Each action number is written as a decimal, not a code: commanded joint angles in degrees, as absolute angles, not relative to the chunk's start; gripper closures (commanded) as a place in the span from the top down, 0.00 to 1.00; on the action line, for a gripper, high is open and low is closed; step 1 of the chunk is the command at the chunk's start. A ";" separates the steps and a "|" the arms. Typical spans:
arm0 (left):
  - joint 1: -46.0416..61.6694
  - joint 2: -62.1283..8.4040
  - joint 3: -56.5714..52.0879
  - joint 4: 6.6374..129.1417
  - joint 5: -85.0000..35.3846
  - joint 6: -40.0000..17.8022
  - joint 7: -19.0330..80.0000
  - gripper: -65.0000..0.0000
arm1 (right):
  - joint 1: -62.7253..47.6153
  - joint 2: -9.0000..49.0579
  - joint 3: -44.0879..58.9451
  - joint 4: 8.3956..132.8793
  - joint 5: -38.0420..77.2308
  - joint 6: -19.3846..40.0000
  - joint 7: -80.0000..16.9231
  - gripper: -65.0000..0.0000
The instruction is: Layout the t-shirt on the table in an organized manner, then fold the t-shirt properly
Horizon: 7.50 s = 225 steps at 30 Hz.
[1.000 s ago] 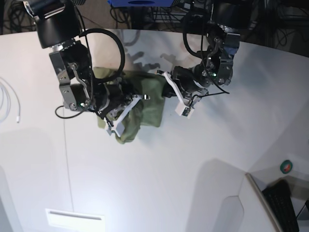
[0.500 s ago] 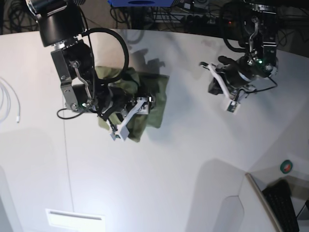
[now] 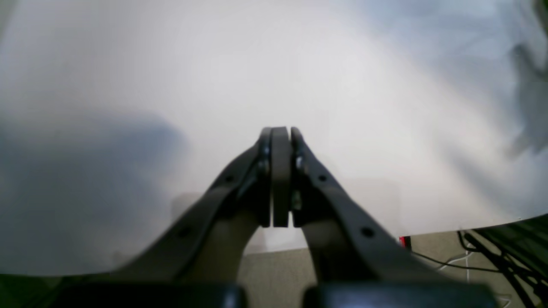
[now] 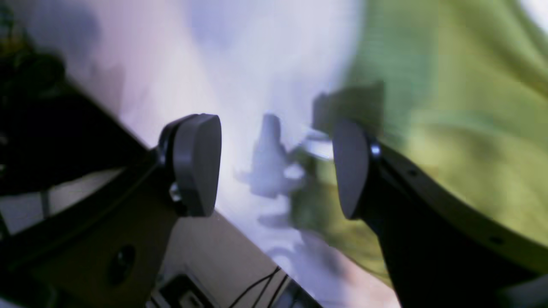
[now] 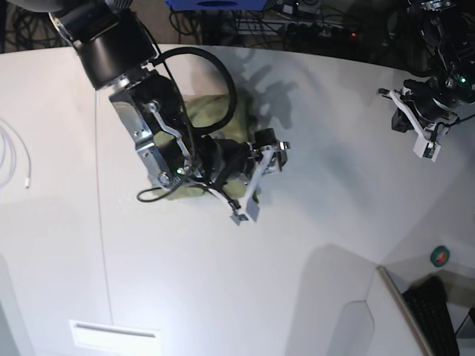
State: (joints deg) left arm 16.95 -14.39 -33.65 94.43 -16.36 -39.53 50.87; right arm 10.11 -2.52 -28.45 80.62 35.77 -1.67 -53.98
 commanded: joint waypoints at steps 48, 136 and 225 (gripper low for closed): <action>17.71 -13.93 -37.67 83.82 -16.92 -40.00 42.86 0.00 | 19.74 14.81 -41.01 77.14 35.91 -30.64 -45.14 0.00; -43.03 -0.84 72.66 55.78 -16.40 -40.00 37.85 0.00 | -20.88 19.21 16.04 106.15 36.00 -26.51 -48.13 0.00; 17.89 -9.80 -9.54 3.56 44.70 -7.25 -23.08 0.00 | -24.04 6.46 -61.41 5.49 24.13 -26.77 33.45 0.00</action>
State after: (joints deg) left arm 18.59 -8.78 -9.41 3.05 45.17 -7.90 -22.00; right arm -23.90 6.72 -61.39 5.32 23.97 -26.33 32.75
